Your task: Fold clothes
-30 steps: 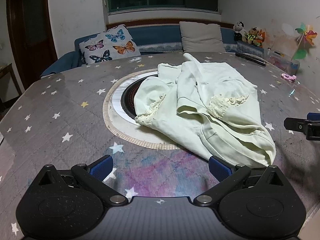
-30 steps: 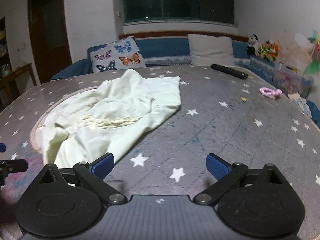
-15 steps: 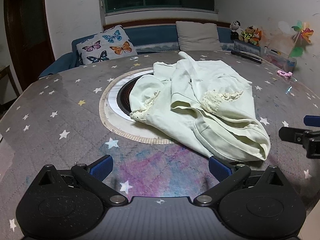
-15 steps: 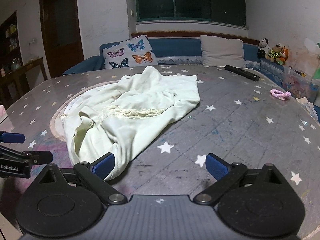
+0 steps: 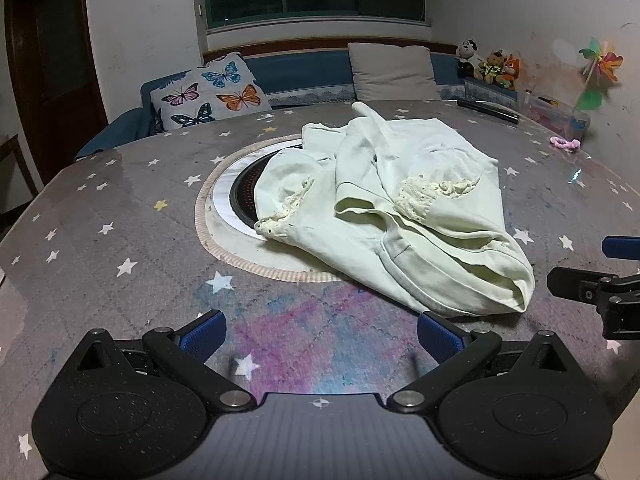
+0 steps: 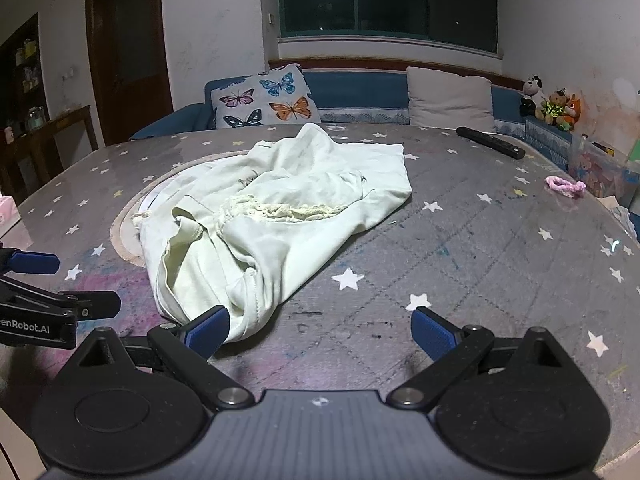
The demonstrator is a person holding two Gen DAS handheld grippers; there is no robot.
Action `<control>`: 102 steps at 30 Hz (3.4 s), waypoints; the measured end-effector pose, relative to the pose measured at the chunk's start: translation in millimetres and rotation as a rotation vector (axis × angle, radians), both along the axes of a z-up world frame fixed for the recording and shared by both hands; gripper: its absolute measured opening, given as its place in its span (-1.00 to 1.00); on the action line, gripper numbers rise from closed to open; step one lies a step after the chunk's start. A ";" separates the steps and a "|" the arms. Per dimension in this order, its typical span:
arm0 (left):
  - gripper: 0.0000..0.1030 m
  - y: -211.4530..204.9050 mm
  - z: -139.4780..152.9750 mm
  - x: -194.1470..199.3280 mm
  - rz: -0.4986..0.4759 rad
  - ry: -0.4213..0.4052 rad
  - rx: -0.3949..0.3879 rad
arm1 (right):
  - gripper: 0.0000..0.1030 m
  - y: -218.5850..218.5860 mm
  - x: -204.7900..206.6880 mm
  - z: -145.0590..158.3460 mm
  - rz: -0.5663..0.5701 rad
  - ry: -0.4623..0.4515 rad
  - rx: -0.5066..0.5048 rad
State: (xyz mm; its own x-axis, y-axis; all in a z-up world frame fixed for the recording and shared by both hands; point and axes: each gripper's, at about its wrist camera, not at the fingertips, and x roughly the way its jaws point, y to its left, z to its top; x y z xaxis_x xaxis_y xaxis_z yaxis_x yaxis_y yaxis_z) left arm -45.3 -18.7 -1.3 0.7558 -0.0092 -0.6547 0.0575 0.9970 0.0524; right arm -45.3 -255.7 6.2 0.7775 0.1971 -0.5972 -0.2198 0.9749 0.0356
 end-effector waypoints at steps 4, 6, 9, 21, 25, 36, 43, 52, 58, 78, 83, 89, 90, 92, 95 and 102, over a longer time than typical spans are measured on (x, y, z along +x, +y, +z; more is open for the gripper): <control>1.00 -0.9 0.1 -2.0 0.000 -0.002 0.001 | 0.93 0.7 -2.1 0.1 0.002 -0.001 0.000; 1.00 -1.6 0.4 -3.1 0.000 -0.004 0.003 | 0.93 1.1 -2.8 -0.1 0.003 0.000 -0.001; 1.00 -2.2 0.9 -3.9 0.000 -0.006 0.004 | 0.93 1.0 -3.7 0.0 0.006 0.003 0.000; 1.00 -6.1 -0.5 -0.8 -0.004 -0.005 0.008 | 0.93 -1.1 -3.4 1.2 0.002 0.009 -0.001; 1.00 -7.9 -1.6 2.5 -0.011 0.001 0.011 | 0.93 -1.9 -0.3 0.6 0.001 0.016 -0.003; 1.00 -7.2 0.1 18.0 -0.016 0.009 0.008 | 0.93 -0.3 13.9 1.1 0.014 0.030 -0.009; 1.00 -5.9 0.0 28.2 -0.012 0.021 0.004 | 0.93 4.3 24.1 0.3 0.028 0.043 -0.018; 1.00 -3.0 3.0 41.6 -0.010 0.019 0.008 | 0.93 9.0 37.8 1.9 0.044 0.052 -0.028; 1.00 4.2 9.4 57.4 0.005 0.004 0.017 | 0.92 12.9 50.0 6.7 0.065 0.045 -0.045; 0.69 53.3 11.7 142.3 0.106 0.046 -0.054 | 0.42 26.6 140.5 19.2 0.101 0.061 -0.032; 0.54 61.9 11.7 167.3 0.108 0.060 -0.095 | 0.25 32.0 169.0 19.9 0.125 0.090 0.005; 0.54 65.4 15.7 193.0 0.090 0.054 -0.125 | 0.13 57.9 197.8 10.9 0.195 0.144 0.041; 0.54 65.7 15.2 197.5 0.086 0.057 -0.130 | 0.09 62.5 201.1 7.4 0.206 0.155 0.041; 0.54 65.5 12.1 205.6 0.074 0.072 -0.142 | -0.07 71.1 207.5 0.0 0.226 0.177 0.034; 0.54 64.6 5.6 217.1 0.053 0.100 -0.161 | -0.36 77.1 209.8 -9.7 0.241 0.211 0.024; -0.31 66.5 -5.8 226.4 -0.002 0.150 -0.244 | -0.92 52.7 195.6 0.8 0.198 0.190 0.059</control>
State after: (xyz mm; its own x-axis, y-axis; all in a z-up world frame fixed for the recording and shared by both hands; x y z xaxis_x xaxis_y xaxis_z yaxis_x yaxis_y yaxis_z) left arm 181.1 47.7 -7.0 0.6507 -0.1814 -0.7373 0.0481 0.9789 -0.1984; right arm 150.3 -203.0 7.0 0.5956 0.3726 -0.7116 -0.3896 0.9087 0.1497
